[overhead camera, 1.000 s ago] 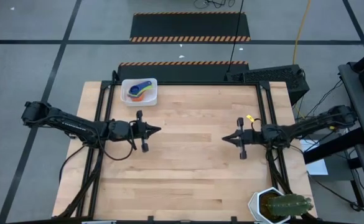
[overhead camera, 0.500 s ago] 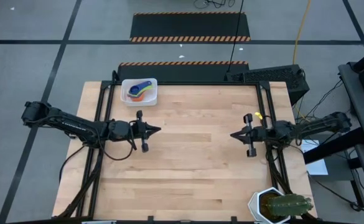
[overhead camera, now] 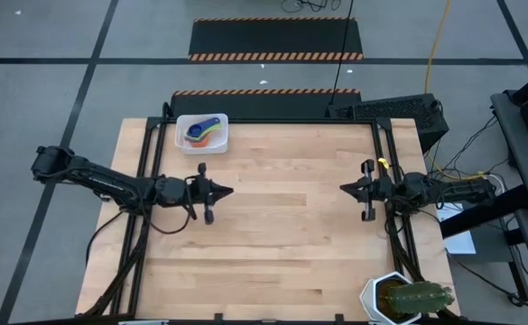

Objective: Nest measuring cups in basket
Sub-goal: Return to Home Position

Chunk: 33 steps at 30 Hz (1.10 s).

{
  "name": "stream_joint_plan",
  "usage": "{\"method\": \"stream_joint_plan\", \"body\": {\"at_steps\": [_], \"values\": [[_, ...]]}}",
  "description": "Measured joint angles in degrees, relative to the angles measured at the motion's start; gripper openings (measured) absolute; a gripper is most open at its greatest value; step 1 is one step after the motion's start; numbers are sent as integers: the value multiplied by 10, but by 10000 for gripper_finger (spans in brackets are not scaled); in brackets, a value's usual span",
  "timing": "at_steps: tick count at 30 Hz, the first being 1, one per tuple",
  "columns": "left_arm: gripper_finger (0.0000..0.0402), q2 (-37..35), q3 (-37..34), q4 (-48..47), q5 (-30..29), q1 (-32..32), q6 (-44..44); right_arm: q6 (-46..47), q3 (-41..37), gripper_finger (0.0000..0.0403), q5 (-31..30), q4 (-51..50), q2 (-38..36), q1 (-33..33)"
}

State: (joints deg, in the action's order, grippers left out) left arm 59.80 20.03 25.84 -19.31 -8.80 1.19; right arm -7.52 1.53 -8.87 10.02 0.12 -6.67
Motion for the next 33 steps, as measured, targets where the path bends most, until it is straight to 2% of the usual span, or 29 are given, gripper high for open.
{"method": "stream_joint_plan", "body": {"at_steps": [6, 23, 29, 33], "values": [[26, -19, 0, -4, 0, -4, 0, 4, 0, 0, 4, -19, 0, 3], [26, -29, 0, -1, 0, -4, 9, 10, -7, 0, 107, -47, 1, 82], [26, -29, 0, -3, 0, -4, 8, 2, -7, 0, 61, -79, 3, 87], [26, -29, 0, -3, 0, -4, 9, 3, -7, 0, 61, -80, 10, 87]]}}
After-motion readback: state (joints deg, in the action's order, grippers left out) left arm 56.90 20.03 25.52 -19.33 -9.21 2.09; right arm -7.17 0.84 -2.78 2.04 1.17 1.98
